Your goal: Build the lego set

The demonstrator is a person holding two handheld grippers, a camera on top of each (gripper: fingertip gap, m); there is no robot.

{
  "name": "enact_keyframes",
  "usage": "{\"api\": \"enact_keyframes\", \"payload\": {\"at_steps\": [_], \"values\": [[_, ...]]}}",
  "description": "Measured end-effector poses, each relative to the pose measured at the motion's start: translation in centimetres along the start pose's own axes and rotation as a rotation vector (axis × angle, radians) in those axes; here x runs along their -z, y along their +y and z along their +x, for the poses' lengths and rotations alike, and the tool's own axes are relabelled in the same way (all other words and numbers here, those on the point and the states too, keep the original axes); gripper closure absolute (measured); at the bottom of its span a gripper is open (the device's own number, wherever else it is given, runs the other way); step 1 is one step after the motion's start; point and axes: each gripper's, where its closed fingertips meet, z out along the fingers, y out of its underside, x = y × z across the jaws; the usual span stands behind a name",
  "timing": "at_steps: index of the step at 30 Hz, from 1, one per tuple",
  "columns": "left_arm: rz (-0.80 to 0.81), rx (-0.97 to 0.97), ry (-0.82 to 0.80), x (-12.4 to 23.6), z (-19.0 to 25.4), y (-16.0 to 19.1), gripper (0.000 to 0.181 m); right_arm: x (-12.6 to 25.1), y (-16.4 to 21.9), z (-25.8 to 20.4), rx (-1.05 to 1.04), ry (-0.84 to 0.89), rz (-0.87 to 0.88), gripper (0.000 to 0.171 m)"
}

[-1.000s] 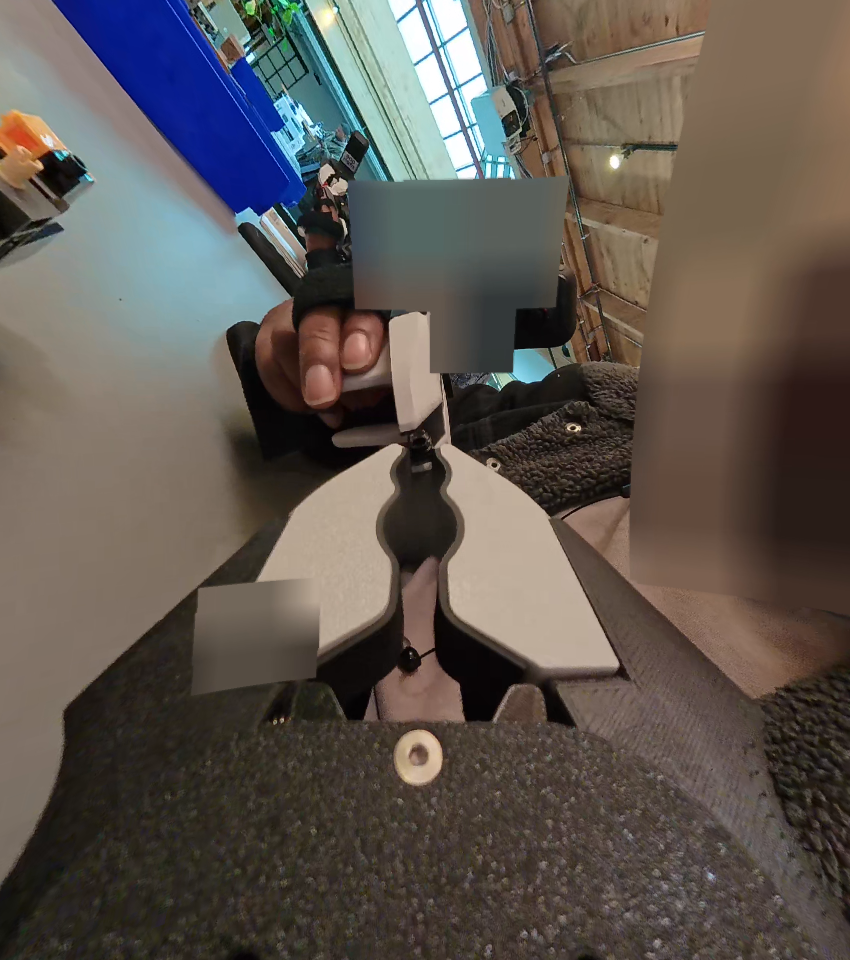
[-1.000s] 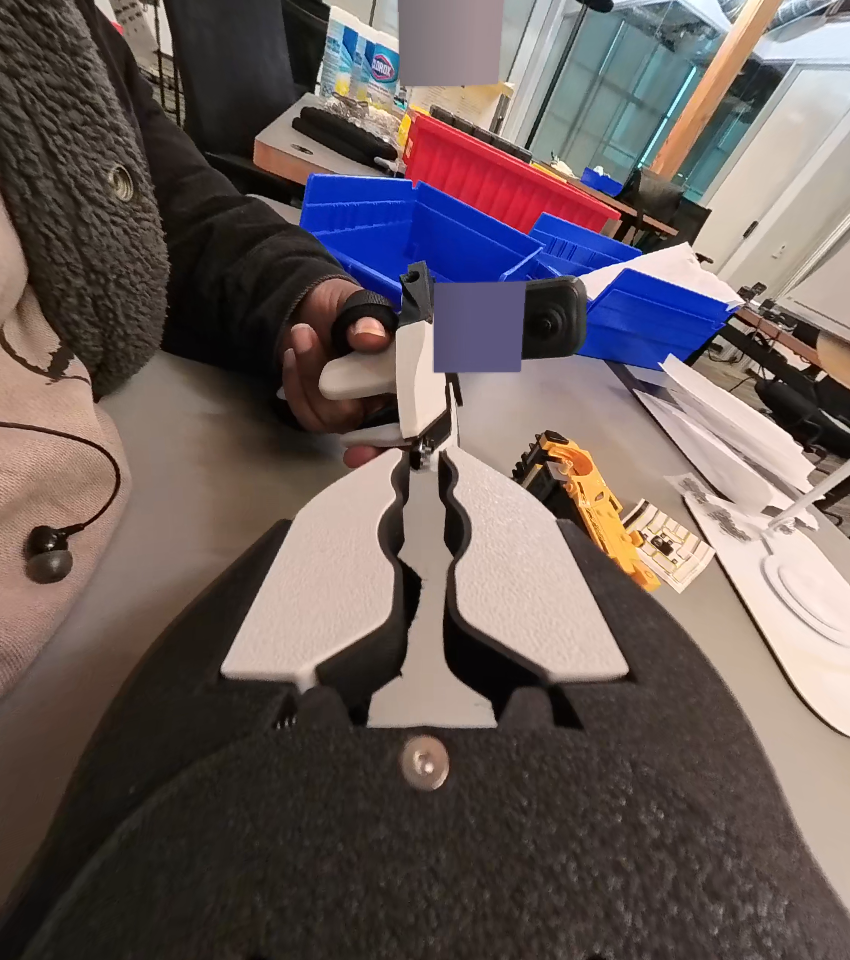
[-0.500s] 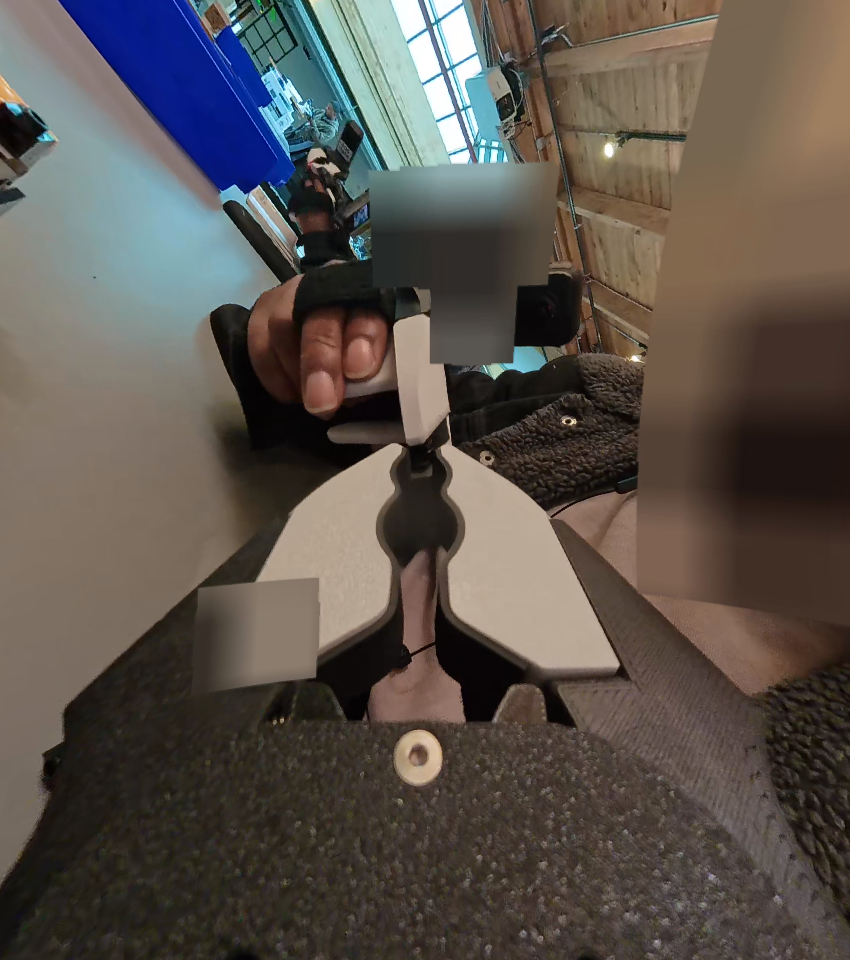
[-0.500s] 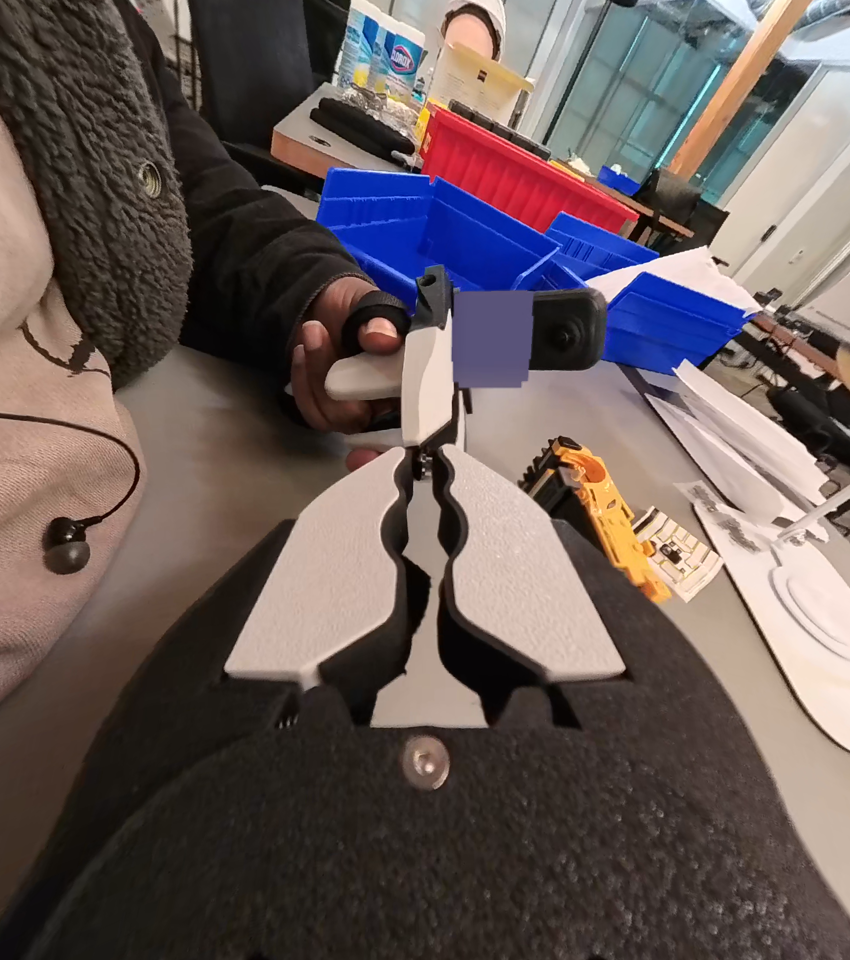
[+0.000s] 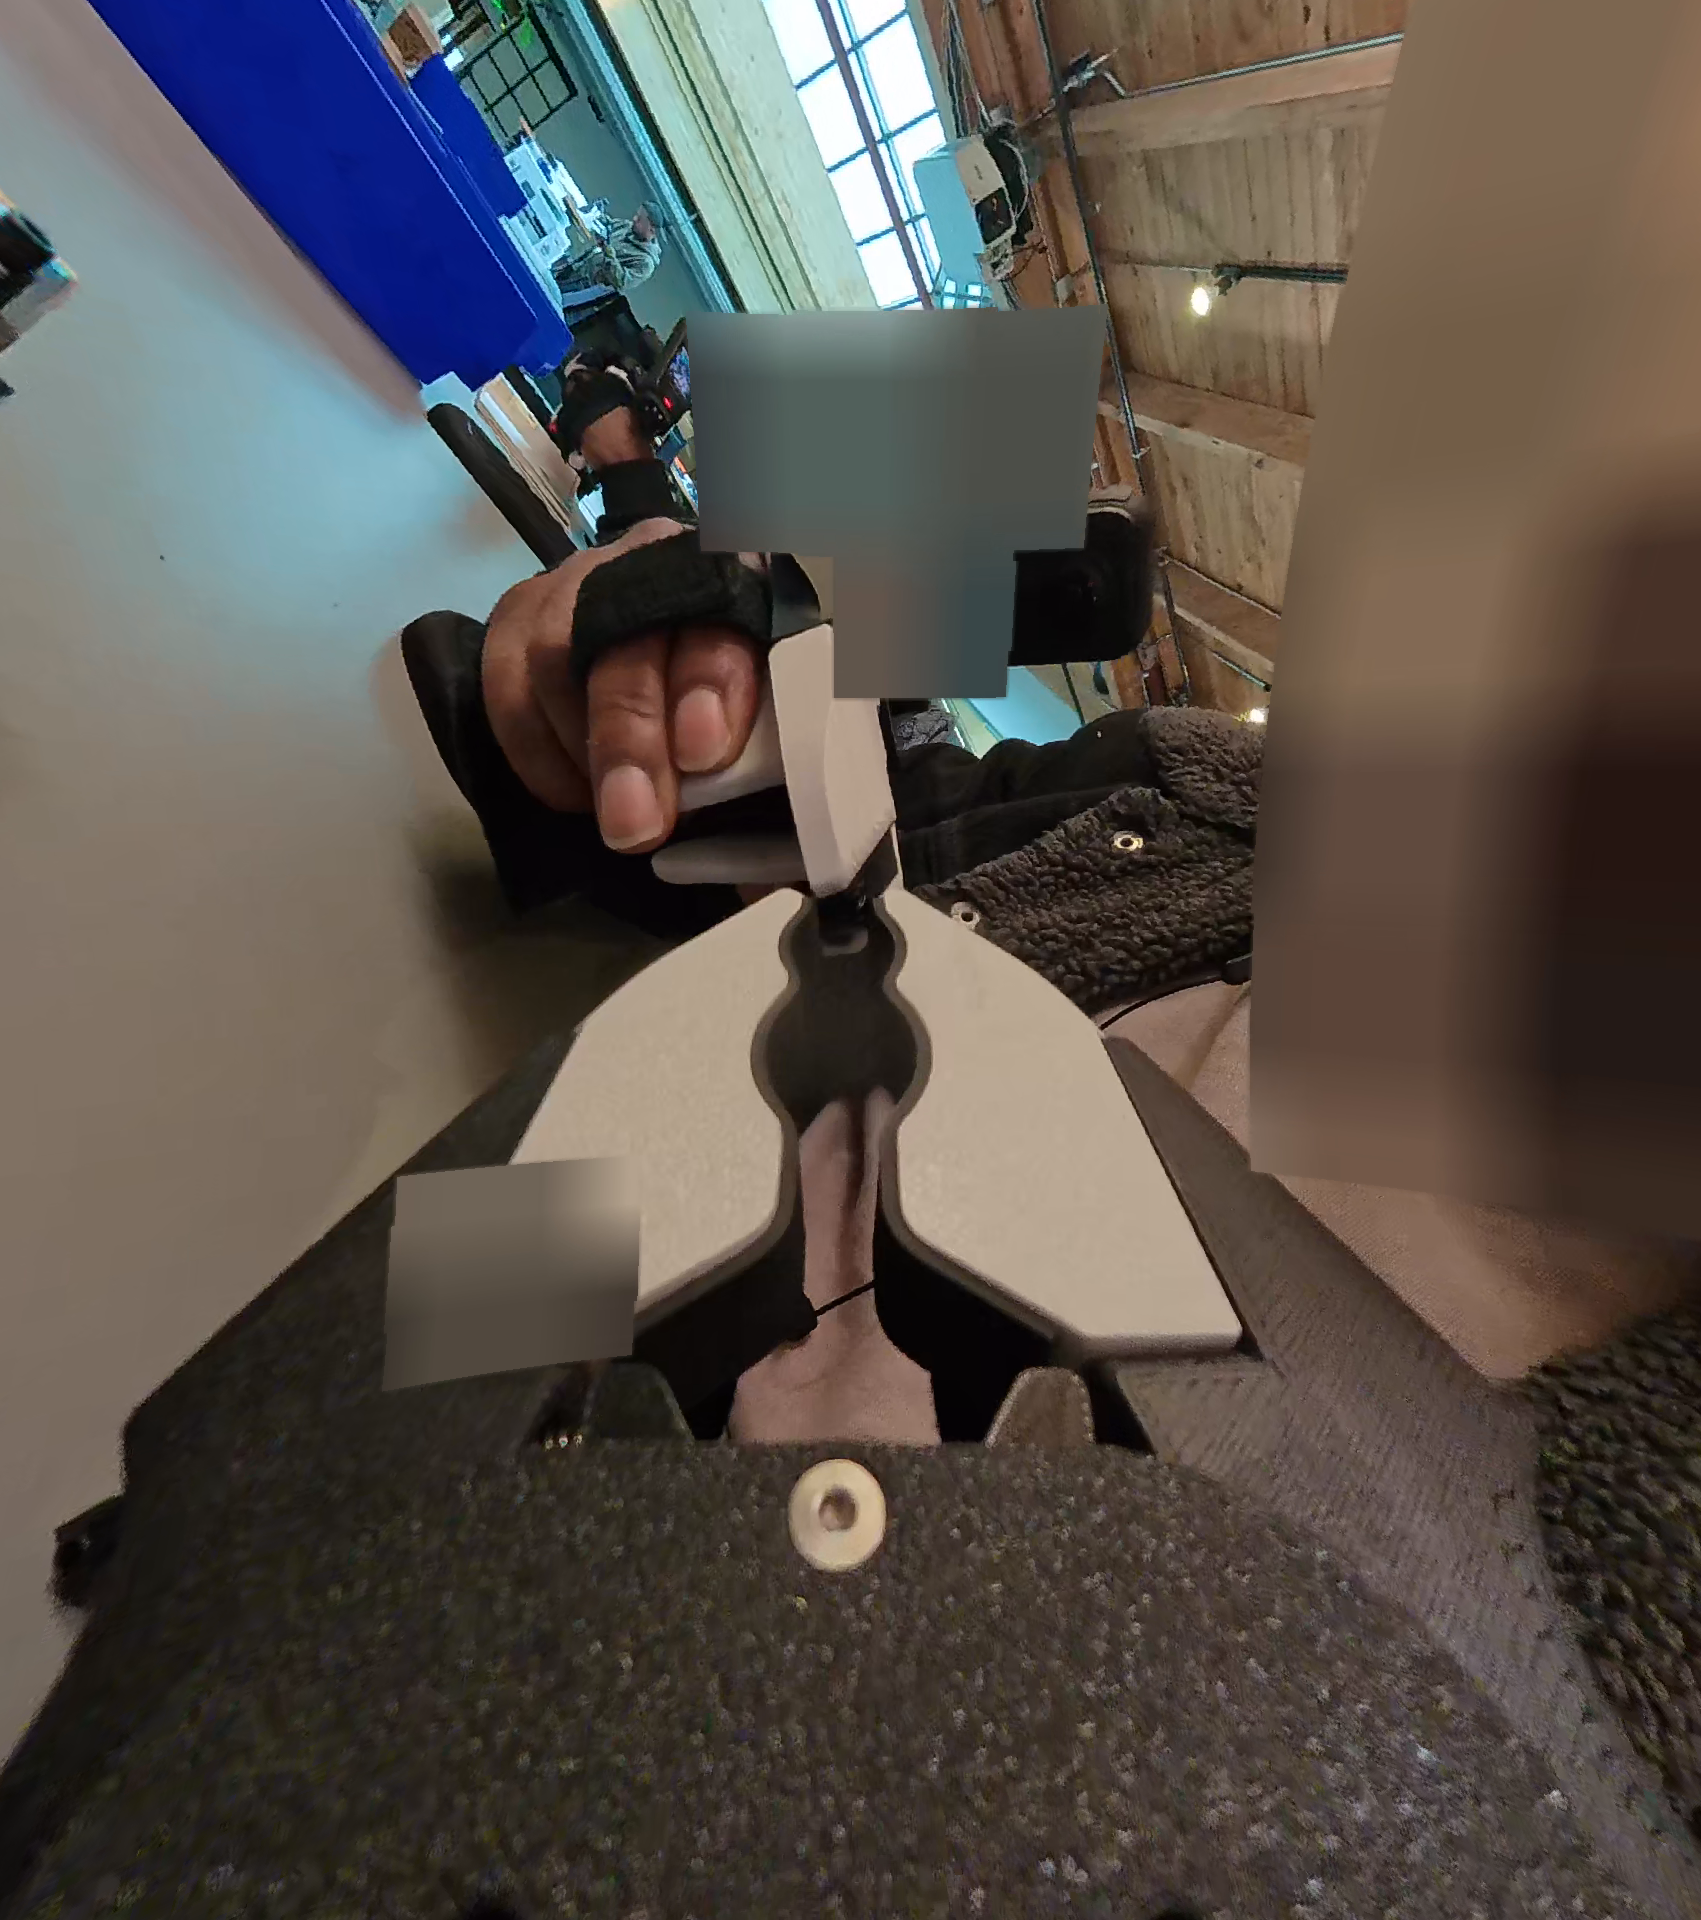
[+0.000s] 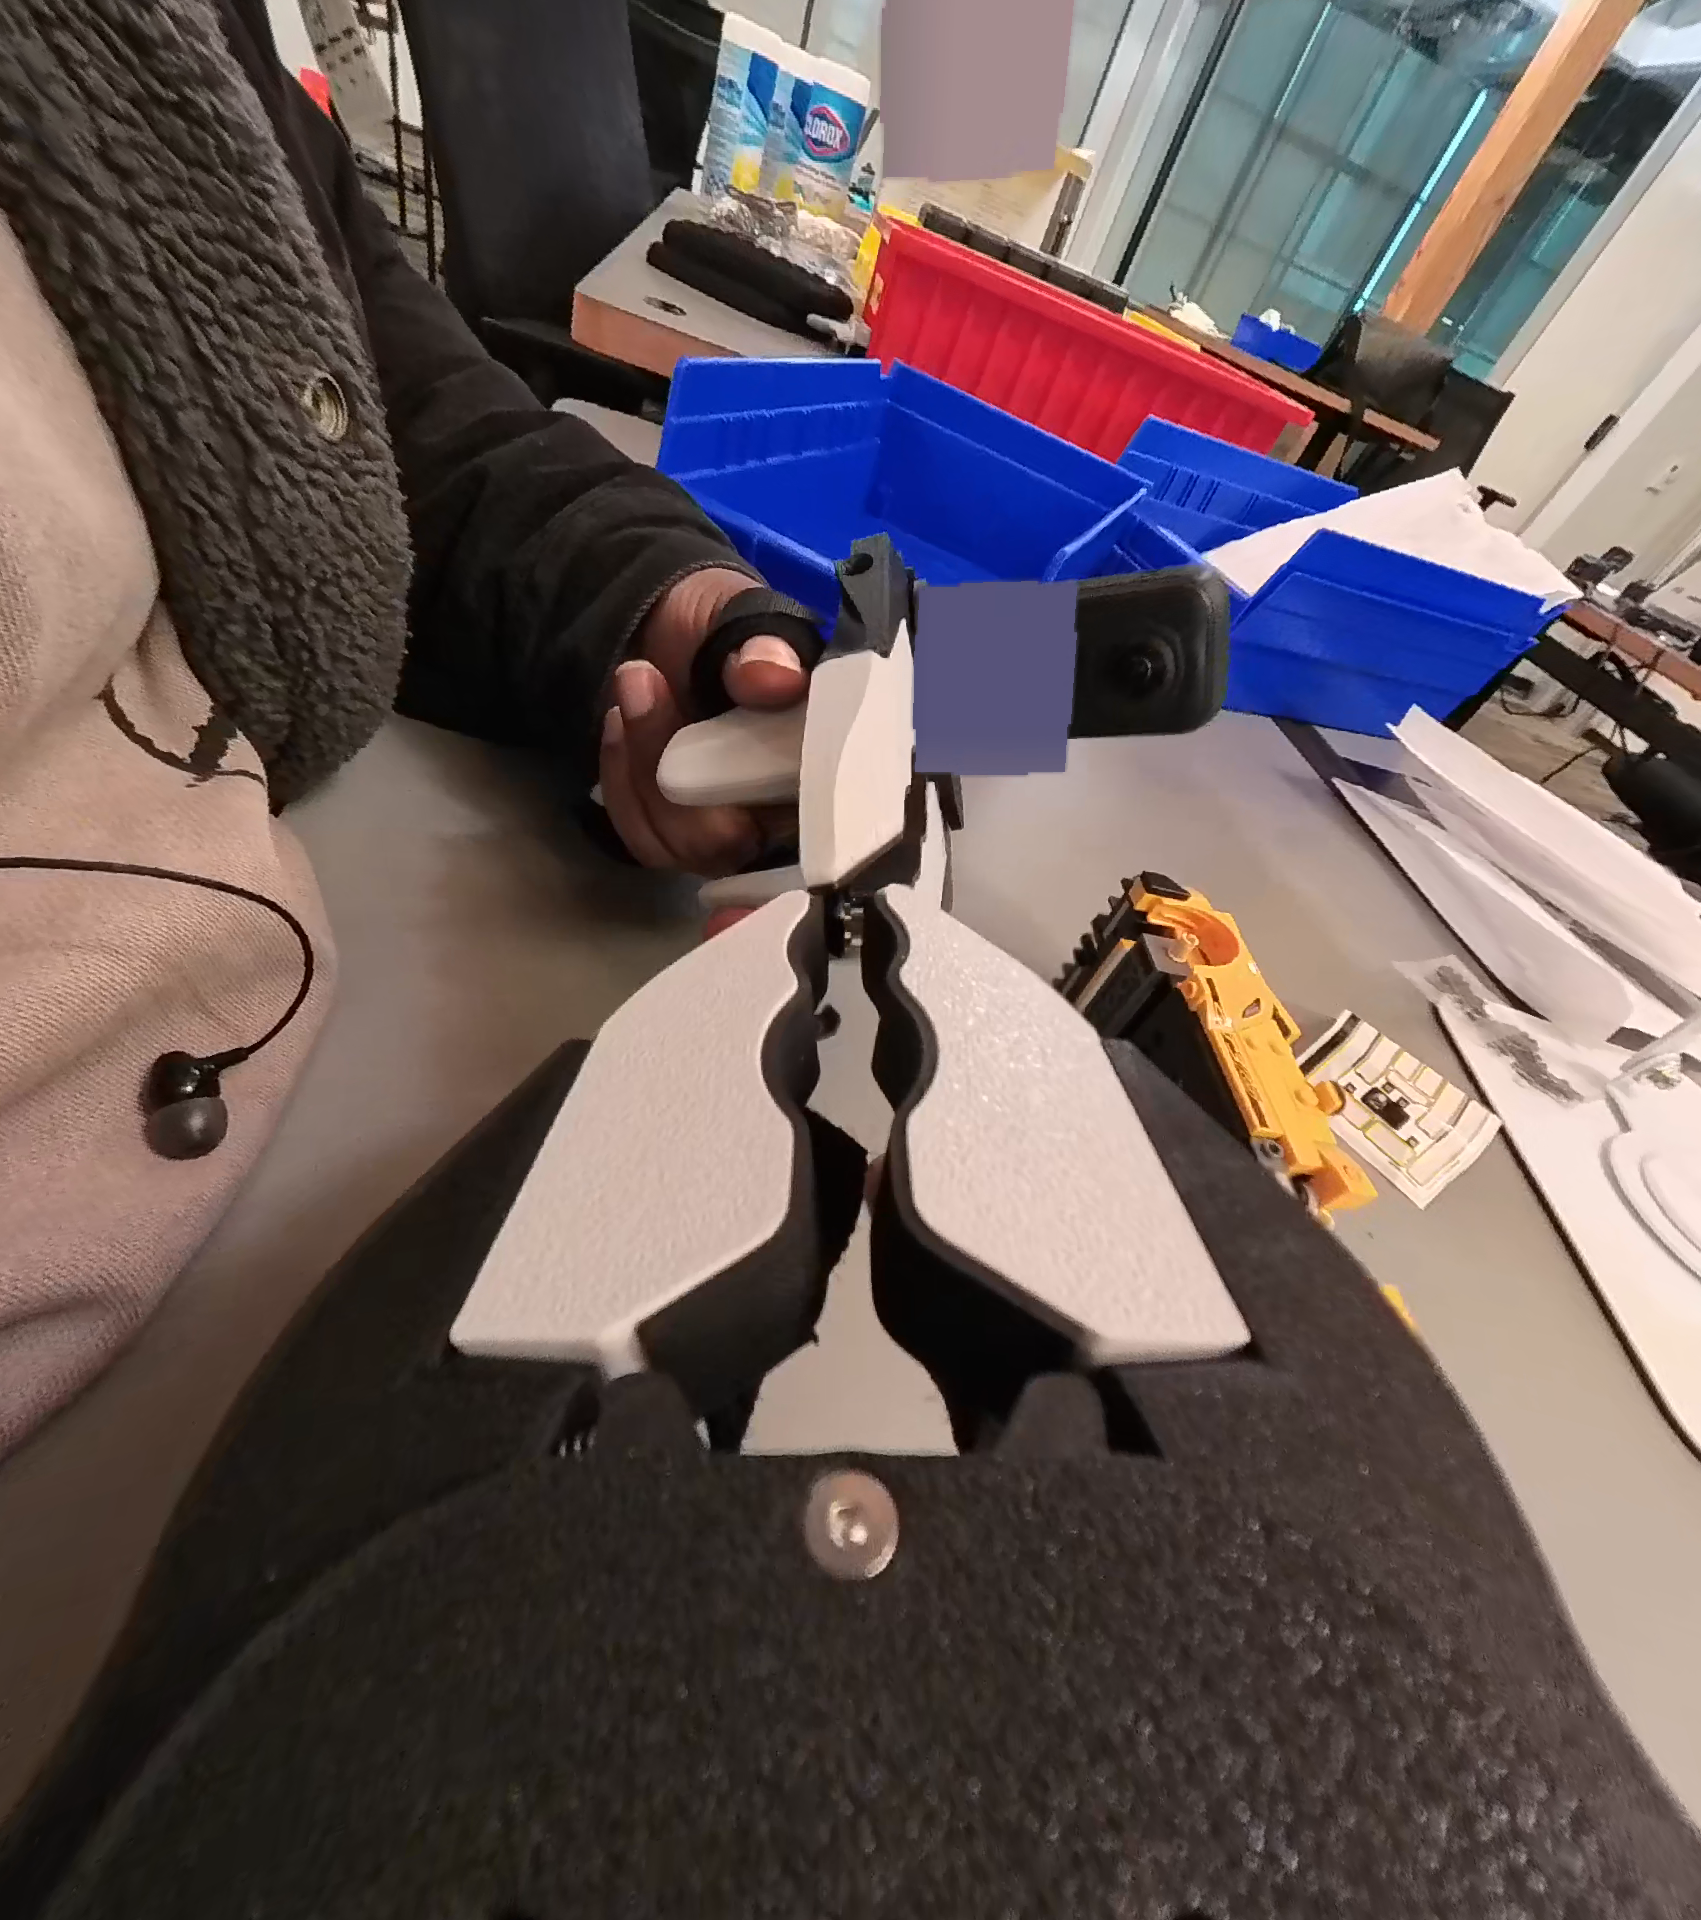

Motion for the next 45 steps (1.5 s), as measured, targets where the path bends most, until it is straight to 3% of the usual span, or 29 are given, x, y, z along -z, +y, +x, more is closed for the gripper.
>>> {"api": "enact_keyframes", "payload": {"at_steps": [11,45], "values": [[-0.015,-0.061,-0.045,0.0,0.2,0.0,0.174,0.1,-0.4,0.2,0.007,0.008,0.079,0.164],[-0.061,-0.148,-0.146,0.2,-0.6,0.4,0.174,0.2,0.5,-0.2,0.013,-0.007,0.032,0.164]]}}
